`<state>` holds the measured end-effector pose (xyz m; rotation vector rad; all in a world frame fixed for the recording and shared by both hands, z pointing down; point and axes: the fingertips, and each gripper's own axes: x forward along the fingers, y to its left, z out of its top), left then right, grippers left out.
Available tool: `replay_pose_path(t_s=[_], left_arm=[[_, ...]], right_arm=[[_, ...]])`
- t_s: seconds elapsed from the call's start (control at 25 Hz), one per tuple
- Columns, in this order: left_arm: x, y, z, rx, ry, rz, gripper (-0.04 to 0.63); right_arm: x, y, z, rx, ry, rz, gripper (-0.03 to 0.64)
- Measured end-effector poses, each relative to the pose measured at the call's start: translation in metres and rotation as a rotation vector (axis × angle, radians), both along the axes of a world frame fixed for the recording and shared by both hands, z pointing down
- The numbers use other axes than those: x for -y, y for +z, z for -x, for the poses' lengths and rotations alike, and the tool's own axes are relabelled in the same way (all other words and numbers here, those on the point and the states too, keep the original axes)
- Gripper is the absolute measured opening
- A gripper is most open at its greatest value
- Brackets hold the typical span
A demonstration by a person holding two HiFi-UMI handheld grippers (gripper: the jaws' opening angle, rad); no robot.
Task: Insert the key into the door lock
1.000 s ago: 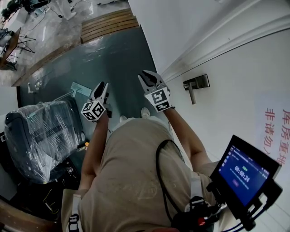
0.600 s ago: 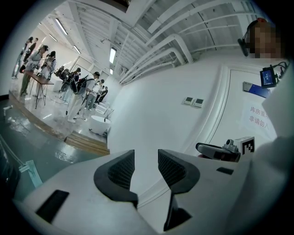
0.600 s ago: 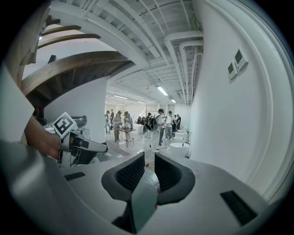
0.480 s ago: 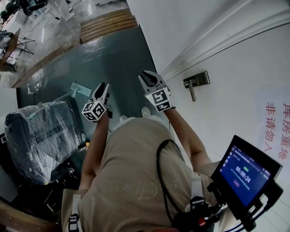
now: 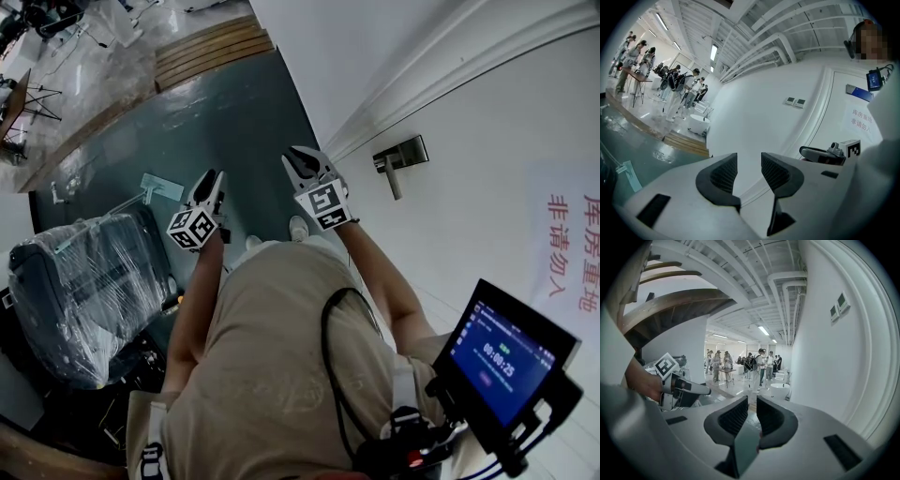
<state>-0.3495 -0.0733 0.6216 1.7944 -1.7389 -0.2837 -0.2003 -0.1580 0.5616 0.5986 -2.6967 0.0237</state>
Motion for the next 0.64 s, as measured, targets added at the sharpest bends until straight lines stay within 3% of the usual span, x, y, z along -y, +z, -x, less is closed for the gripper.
replay_pose_path(t_s=[0.64], left_arm=[[0.001,-0.006,-0.009,-0.024,0.062,-0.028,0.152]], right_arm=[[-0.009,-0.012,-0.013,0.000,0.069,-0.028,0.061]])
